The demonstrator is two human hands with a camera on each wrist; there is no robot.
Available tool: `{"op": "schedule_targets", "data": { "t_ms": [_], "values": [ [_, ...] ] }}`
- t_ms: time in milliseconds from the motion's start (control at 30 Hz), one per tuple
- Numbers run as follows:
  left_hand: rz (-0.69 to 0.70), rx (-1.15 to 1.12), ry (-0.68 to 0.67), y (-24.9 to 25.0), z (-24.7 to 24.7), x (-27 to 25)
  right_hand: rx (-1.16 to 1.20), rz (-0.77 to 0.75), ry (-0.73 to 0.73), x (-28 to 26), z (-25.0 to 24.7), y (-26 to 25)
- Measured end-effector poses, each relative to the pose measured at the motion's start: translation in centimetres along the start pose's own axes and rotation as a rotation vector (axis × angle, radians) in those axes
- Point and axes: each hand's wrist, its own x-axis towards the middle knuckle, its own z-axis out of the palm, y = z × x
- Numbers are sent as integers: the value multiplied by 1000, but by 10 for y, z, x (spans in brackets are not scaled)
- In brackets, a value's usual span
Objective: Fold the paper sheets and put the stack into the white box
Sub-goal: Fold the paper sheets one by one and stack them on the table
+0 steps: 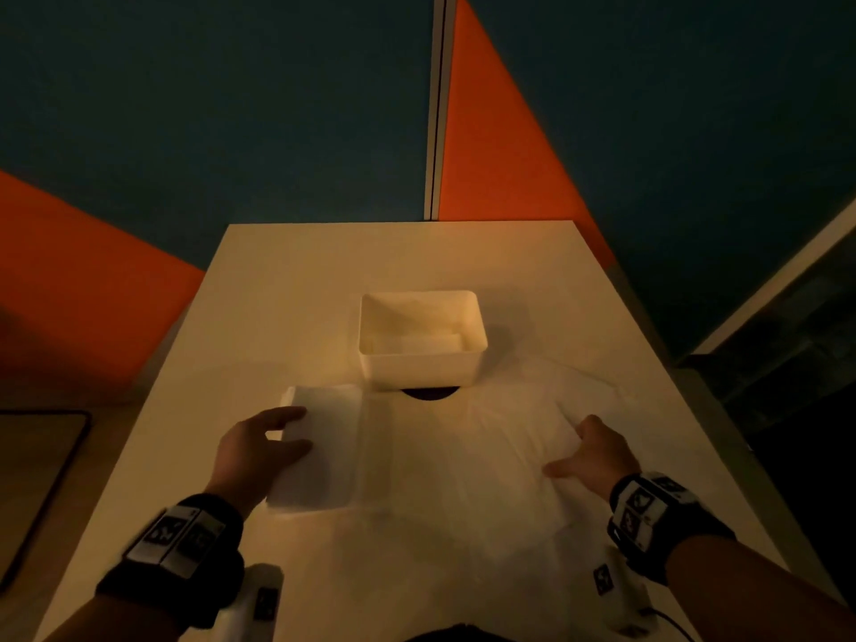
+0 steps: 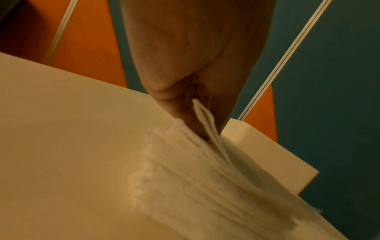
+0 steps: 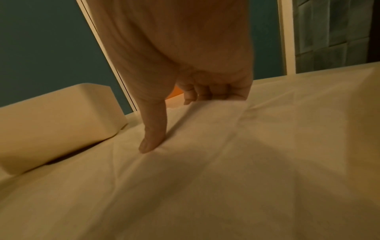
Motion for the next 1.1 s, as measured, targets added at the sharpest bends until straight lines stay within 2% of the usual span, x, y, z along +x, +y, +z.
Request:
{"op": "schedule_targets", "data": {
  "t_ms": [300, 367, 433, 533, 633, 700, 767, 867, 1000, 1100],
  "values": [
    [35, 51, 89, -10, 7, 2, 11, -26, 24, -2, 4, 3],
    [66, 142, 68, -11, 8, 2, 22, -37, 17, 0, 4, 6],
    [122, 341, 58, -12, 9, 2, 15, -57, 6, 1, 3, 7],
    [161, 565, 71, -7, 8, 1, 4, -150, 98, -2, -5, -1],
    [326, 567, 57, 8, 10, -1, 106, -327, 143, -16, -24, -22],
    [478, 433, -43, 26, 14, -3, 167, -453, 110, -31, -39, -41],
    [531, 211, -221, 48, 21, -8, 231, -552, 37, -46, -54, -60],
    [461, -11, -432, 78, 39, -14, 300, -634, -123, -68, -74, -84],
    [396, -149, -681, 103, 55, -20, 382, -705, -309, -90, -98, -107],
    [279, -315, -756, 114, 58, -25, 476, -708, -348, -94, -108, -114]
  ]
}}
